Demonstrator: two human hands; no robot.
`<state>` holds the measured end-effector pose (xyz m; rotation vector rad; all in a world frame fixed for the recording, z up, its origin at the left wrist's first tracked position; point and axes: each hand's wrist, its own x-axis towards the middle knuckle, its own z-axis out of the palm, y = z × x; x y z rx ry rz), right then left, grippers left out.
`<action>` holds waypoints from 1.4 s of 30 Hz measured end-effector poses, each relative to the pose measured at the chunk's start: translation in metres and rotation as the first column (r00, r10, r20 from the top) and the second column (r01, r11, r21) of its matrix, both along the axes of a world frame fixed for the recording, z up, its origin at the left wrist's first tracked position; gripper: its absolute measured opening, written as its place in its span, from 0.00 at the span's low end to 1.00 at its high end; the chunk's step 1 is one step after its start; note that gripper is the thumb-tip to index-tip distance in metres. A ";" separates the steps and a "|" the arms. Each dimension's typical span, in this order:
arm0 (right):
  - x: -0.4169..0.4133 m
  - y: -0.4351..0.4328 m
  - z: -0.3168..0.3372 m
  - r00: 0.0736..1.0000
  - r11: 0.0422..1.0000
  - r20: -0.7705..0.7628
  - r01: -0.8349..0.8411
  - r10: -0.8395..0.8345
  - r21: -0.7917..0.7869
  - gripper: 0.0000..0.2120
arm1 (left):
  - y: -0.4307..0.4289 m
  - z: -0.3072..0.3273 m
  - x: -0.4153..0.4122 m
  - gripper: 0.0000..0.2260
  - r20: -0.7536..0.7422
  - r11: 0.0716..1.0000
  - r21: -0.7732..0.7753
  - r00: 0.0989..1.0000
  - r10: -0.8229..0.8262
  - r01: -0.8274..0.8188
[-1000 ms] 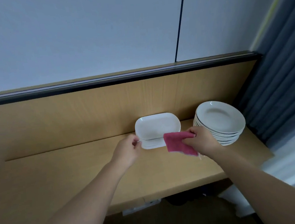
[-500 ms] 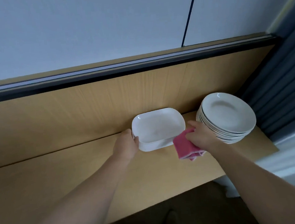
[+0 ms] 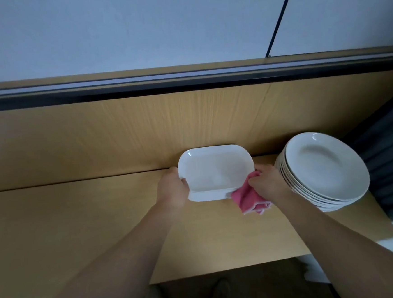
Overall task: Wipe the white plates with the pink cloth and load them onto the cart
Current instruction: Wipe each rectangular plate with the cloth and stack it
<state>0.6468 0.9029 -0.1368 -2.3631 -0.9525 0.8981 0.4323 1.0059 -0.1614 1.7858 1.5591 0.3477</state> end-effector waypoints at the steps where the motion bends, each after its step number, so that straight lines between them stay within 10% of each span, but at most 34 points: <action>1: 0.000 0.000 -0.001 1.000 1.000 0.001 -0.002 0.002 0.005 0.07 | 0.000 0.000 0.000 0.06 0.013 1.000 -0.007 1.000 0.009 -0.009; 25: -0.054 -0.006 0.043 0.972 0.970 -0.084 -0.207 0.218 0.130 0.11 | -0.017 0.057 -0.081 0.11 0.327 0.959 -0.165 0.905 0.273 -0.230; 42: -0.196 0.024 0.047 0.995 0.995 -0.030 -0.096 0.095 -0.035 0.12 | 0.009 -0.010 -0.262 0.09 0.156 0.927 -0.267 0.938 0.310 -0.262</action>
